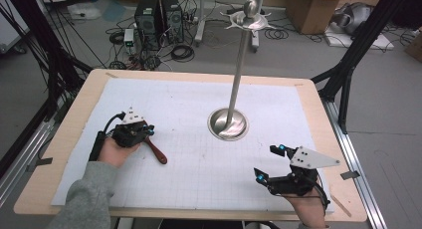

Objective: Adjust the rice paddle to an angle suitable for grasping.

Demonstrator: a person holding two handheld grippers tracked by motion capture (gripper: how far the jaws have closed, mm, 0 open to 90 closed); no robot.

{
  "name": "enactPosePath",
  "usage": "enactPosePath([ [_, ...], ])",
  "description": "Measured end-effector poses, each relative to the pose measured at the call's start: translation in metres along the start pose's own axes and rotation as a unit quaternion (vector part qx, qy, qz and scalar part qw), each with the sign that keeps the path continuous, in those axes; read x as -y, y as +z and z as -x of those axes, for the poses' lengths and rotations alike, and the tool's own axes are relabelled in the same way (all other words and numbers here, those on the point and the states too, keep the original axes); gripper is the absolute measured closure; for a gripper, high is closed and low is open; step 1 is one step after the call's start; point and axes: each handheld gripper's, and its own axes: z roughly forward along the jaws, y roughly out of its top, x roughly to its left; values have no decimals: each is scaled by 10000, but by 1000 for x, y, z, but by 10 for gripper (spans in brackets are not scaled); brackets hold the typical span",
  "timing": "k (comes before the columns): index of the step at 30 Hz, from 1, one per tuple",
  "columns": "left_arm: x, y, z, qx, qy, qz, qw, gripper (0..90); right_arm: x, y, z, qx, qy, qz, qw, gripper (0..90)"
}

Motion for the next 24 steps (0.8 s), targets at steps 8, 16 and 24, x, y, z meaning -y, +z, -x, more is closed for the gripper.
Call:
enactPosePath([
  [8, 4, 30, -15, -180, -146, -251, 9994, 895, 0, -3, 1, -37, -17, 40, 10000, 117],
  [16, -2, 44, -24, -443, 55, -501, 9977, 895, 2, -7, 5, 68, 21, 129, 9999, 117],
  [24, 1, 34, -19, -574, 353, -767, 9948, 896, 3, -7, 4, 71, 41, 100, 9999, 117],
])
